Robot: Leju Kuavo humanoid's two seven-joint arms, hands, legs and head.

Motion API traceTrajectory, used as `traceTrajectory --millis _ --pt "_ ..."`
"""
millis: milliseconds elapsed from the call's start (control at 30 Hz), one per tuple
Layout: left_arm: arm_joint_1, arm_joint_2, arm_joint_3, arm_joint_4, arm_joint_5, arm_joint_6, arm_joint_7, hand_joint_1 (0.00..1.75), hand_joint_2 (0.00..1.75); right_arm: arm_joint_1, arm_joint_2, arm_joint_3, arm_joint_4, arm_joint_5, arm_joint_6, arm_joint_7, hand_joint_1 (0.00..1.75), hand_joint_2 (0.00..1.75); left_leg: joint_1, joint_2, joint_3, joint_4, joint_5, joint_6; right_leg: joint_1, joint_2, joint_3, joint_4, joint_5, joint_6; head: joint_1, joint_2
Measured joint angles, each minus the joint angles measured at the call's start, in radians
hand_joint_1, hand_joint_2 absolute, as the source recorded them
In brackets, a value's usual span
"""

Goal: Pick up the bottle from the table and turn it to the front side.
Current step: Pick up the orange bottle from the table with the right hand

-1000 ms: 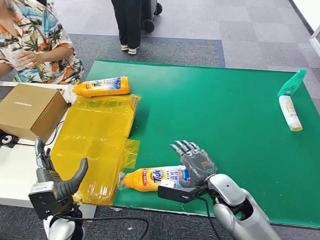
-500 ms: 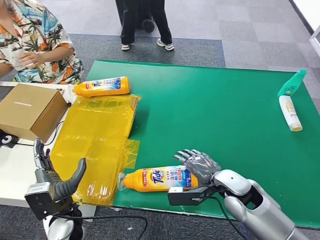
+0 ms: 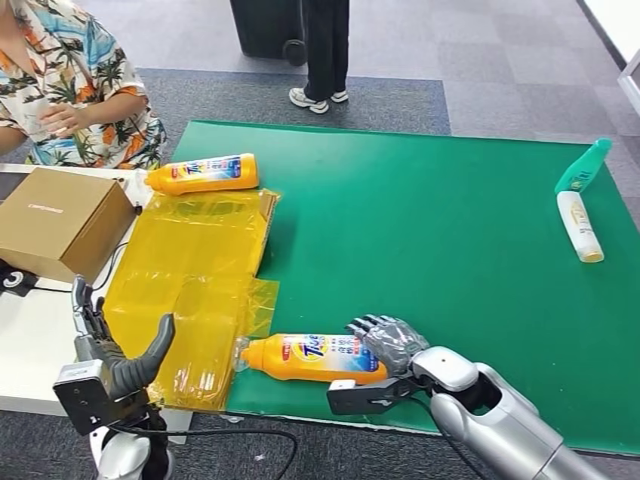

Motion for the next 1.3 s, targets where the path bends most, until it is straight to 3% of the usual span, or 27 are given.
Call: traceTrajectory --millis 167,300,600,867,1067,1300 --pt "-0.009 0.0 -0.006 0.01 0.006 -0.003 0.003 0.0 1.75 -0.033 0.037 0.022 0.058 0.005 0.001 -0.003 0.02 1.75 0.0 0.001 0.001 0.0 0.0 0.0 0.0 0.0 0.001 0.0 0.0 0.0 0.0 0.0" --pt "-0.009 0.001 -0.01 0.018 0.011 0.001 0.005 0.0 1.75 -0.049 0.071 0.034 0.104 0.028 -0.041 0.006 1.7 1.75 0.0 0.001 0.002 0.0 0.0 0.0 0.0 0.0 0.002 0.0 0.001 -0.001 0.0 0.0" --pt "-0.009 0.001 -0.01 0.022 0.003 0.002 0.015 0.0 1.75 -0.037 0.109 0.038 0.143 0.081 -0.121 0.029 1.75 1.75 0.0 0.001 0.003 0.0 0.001 -0.001 0.0 0.0 0.002 0.0 0.003 -0.002 0.0 0.0" --pt "-0.006 0.001 -0.009 0.022 -0.015 -0.007 0.025 0.0 1.75 0.005 0.149 0.021 0.142 0.13 -0.22 0.003 1.75 1.75 0.0 0.001 0.002 0.0 0.002 -0.001 0.001 0.0 0.001 0.0 0.003 -0.002 0.0 0.0" --pt "0.009 0.002 -0.008 0.017 -0.05 -0.015 0.047 0.0 1.75 0.109 0.21 -0.082 0.096 0.17 -0.422 0.034 1.75 1.75 0.001 0.001 0.0 0.0 0.001 -0.001 0.001 0.0 0.0 0.0 0.002 -0.002 0.0 0.0" --pt "0.019 0.004 -0.03 -0.011 -0.068 0.008 0.053 0.0 1.75 0.228 0.278 -0.246 0.016 0.192 -0.578 0.045 1.75 1.75 0.0 0.0 -0.001 0.0 0.0 0.0 0.0 0.0 0.0 0.0 0.001 -0.002 0.0 0.0"
